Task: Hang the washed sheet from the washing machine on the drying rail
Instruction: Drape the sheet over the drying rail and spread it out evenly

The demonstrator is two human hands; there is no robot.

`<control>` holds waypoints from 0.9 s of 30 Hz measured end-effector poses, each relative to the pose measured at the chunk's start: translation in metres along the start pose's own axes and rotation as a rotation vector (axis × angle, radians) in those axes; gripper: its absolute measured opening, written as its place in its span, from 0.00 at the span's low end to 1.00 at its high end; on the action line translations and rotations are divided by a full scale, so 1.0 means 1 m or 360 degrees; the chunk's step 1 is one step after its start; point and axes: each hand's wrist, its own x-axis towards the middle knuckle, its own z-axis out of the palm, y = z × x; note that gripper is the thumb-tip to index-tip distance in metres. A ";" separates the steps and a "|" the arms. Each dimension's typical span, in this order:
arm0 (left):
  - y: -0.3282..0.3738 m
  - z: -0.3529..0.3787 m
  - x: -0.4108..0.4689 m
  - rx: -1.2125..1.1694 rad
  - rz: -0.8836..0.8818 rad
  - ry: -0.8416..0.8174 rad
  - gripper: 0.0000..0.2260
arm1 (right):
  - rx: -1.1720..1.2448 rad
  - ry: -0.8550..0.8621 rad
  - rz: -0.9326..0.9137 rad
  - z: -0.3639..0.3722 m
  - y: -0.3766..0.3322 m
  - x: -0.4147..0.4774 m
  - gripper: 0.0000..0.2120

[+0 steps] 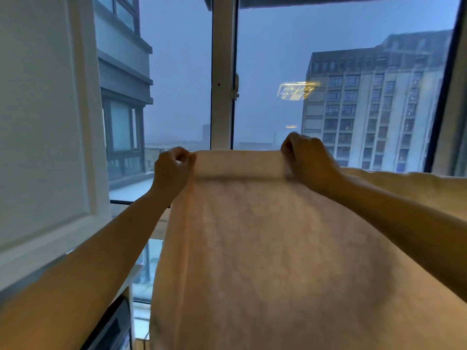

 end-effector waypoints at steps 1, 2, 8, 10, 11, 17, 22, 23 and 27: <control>0.002 0.001 0.002 0.0050 0.0026 0.0002 0.07 | -0.0004 0.0010 -0.0044 -0.002 -0.001 -0.003 0.07; 0.004 0.003 0.001 0.0103 0.0057 -0.0009 0.06 | -0.0019 0.0002 -0.0113 -0.003 -0.002 -0.010 0.06; 0.010 0.026 -0.030 0.0459 0.0456 -0.0167 0.06 | -0.0203 -0.0066 -0.0565 -0.010 -0.002 -0.042 0.06; 0.021 0.039 -0.039 0.0499 0.0666 -0.0234 0.08 | -0.0182 -0.0075 -0.0522 -0.015 0.007 -0.043 0.06; 0.028 0.045 -0.042 0.0496 0.0752 -0.0260 0.09 | -0.0179 -0.0078 -0.0501 -0.018 0.013 -0.044 0.06; 0.061 0.086 -0.053 0.0307 0.0890 -0.0410 0.12 | -0.0353 -0.0117 -0.0330 -0.040 0.058 -0.057 0.10; 0.075 0.111 -0.053 0.0143 0.0759 -0.0354 0.10 | -0.0347 -0.0096 -0.0092 -0.065 0.091 -0.074 0.09; 0.076 0.113 -0.053 0.0130 0.0721 -0.0347 0.10 | -0.0322 -0.0095 -0.0038 -0.069 0.097 -0.076 0.09; 0.072 0.112 -0.049 0.0184 0.0650 -0.0293 0.11 | -0.0157 -0.0163 0.0082 -0.079 0.112 -0.076 0.08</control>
